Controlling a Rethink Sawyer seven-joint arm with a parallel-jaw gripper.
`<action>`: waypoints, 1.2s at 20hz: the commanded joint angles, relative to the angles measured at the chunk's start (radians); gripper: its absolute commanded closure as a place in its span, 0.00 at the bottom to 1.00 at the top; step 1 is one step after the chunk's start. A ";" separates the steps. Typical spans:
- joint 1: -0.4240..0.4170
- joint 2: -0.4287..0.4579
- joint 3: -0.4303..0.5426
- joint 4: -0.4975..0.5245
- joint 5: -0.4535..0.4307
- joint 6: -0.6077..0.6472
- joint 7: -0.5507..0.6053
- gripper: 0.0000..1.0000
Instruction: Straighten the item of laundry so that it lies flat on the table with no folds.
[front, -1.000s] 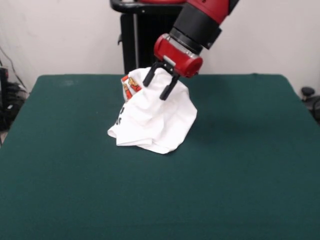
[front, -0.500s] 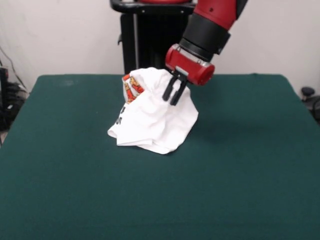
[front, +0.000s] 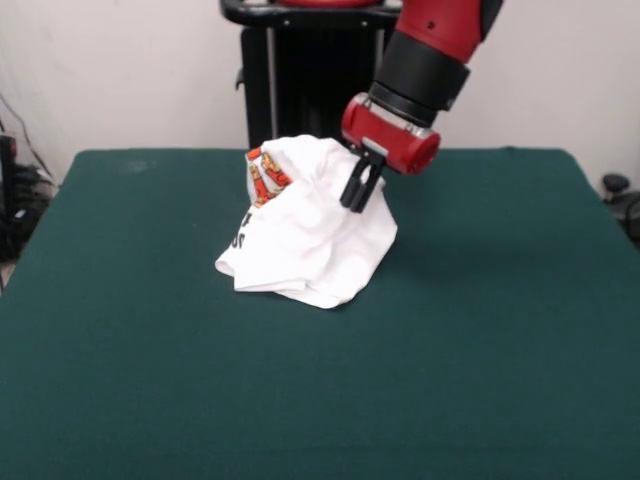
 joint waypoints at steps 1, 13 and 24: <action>0.050 0.036 0.093 -0.049 0.026 0.168 0.035 1.00; 0.095 0.077 0.029 -0.072 0.038 0.135 0.087 0.00; 0.091 0.087 0.046 -0.074 0.036 0.127 0.080 0.00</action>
